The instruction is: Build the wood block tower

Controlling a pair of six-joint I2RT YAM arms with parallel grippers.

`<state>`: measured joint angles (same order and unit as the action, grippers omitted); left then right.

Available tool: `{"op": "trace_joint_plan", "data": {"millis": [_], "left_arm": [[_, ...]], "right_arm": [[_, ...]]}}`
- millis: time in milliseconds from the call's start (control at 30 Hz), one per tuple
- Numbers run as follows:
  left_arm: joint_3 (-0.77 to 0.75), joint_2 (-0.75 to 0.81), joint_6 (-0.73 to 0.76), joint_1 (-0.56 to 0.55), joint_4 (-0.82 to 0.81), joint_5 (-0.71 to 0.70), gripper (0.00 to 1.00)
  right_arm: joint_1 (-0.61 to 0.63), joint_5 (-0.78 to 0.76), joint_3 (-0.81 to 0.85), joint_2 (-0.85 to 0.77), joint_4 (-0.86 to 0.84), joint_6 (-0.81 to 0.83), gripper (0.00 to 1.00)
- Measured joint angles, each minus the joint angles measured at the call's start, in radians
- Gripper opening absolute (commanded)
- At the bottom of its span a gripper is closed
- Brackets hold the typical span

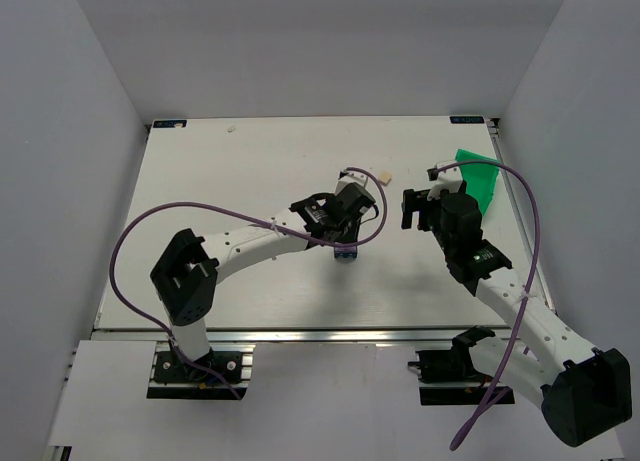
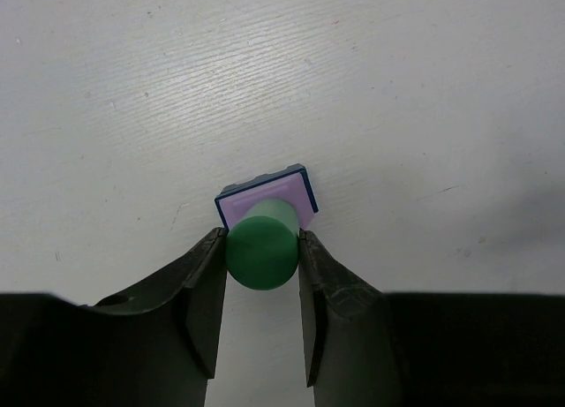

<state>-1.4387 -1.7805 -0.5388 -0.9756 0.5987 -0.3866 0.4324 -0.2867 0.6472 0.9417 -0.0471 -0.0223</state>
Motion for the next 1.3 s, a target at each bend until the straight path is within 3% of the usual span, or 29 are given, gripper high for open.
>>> {"op": "trace_joint_plan", "data": {"millis": [367, 700, 1300], "left_arm": [[0.0, 0.0, 0.0, -0.003, 0.0, -0.01, 0.03], [-0.002, -0.004, 0.015, -0.012, -0.002, -0.021, 0.23], [-0.01, -0.011, 0.026, -0.016, -0.004, -0.033, 0.28]], "right_arm": [[0.0, 0.0, 0.0, 0.0, 0.0, 0.003, 0.89], [0.0, 0.002, 0.0, 0.0, 0.0, 0.003, 0.89], [0.0, 0.009, 0.0, 0.0, 0.0, 0.003, 0.89]]}}
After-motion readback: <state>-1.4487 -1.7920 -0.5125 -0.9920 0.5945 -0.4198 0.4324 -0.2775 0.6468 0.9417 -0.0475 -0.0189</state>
